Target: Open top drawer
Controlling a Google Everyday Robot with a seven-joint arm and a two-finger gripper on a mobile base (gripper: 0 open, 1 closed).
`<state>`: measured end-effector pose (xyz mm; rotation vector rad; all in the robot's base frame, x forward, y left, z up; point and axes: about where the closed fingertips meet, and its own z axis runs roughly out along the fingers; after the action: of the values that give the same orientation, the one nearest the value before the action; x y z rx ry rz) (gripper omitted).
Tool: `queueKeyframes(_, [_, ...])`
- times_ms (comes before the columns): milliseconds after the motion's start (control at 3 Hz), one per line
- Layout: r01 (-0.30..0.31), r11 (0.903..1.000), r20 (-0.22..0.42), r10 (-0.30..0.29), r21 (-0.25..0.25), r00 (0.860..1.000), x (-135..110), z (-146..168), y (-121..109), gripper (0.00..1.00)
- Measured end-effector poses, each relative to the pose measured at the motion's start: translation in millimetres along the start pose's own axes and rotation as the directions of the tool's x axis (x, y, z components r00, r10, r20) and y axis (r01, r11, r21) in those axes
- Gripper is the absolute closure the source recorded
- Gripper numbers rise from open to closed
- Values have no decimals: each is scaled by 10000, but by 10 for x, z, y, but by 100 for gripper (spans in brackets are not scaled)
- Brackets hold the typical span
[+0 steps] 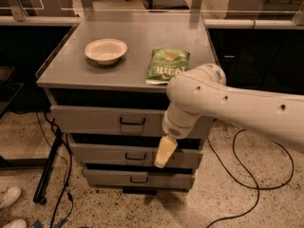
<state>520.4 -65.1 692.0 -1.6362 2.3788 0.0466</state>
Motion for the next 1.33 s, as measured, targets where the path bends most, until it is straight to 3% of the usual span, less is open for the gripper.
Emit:
queueKeyframes(667, [-97,9999,-70,98,98,9999,-163,268,-304,0])
queueKeyframes(1000, [-158,9988,36,156,456,9999,-107,-68,-273,0])
queueKeyframes(1333, [-165,9987,44,163,478,9999,-114,-63,-286,0])
